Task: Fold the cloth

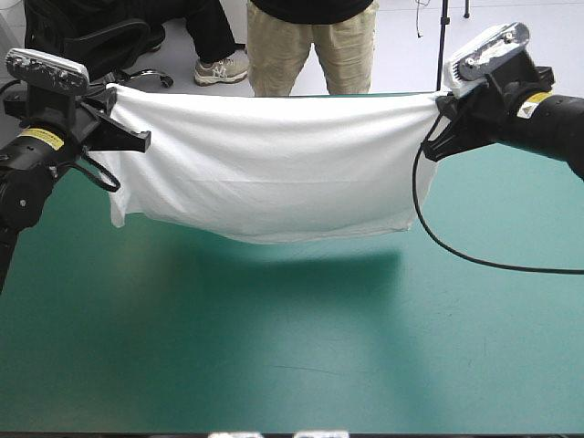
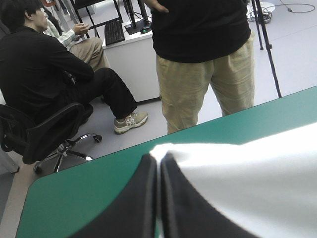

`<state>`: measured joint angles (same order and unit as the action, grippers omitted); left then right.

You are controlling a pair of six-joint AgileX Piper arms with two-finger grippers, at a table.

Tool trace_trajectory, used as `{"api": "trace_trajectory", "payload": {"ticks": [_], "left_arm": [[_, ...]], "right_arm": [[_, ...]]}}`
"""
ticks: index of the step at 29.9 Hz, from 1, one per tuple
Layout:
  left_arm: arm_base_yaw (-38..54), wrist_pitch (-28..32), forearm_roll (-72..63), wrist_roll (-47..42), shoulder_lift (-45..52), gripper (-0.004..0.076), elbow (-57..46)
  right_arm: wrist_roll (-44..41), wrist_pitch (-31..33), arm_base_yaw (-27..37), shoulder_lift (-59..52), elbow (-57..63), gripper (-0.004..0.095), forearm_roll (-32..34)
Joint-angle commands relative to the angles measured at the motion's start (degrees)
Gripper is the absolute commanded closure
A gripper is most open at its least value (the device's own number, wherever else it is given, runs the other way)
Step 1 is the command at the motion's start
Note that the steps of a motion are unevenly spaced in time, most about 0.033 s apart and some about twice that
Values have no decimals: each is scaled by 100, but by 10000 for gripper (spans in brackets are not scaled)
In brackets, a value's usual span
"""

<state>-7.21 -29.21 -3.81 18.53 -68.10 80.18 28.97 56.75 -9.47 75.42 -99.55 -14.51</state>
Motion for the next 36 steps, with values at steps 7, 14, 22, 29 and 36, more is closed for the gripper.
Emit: {"api": "trace_trajectory", "payload": {"ticks": [7, 14, 22, 29, 36], "left_arm": [[-19, 1626, -34, -14, -484, 741, 139], [-19, 3942, -34, -14, -1342, 741, 139], [-19, 6375, -1, -14, -2130, 741, 139], [-19, 4153, -55, -25, -2313, 741, 114], [-19, 1311, -369, -65, -2371, 741, -171]], "right_arm": [[73, -1119, 2, 76, -138, 926, 62], [455, -2910, 2, 962, -138, 925, 114], [559, -5116, 61, 1896, -138, 926, -112], [559, -3765, 61, 2330, -135, 926, -552], [559, -1765, 61, 2548, 80, 925, -542]]}}
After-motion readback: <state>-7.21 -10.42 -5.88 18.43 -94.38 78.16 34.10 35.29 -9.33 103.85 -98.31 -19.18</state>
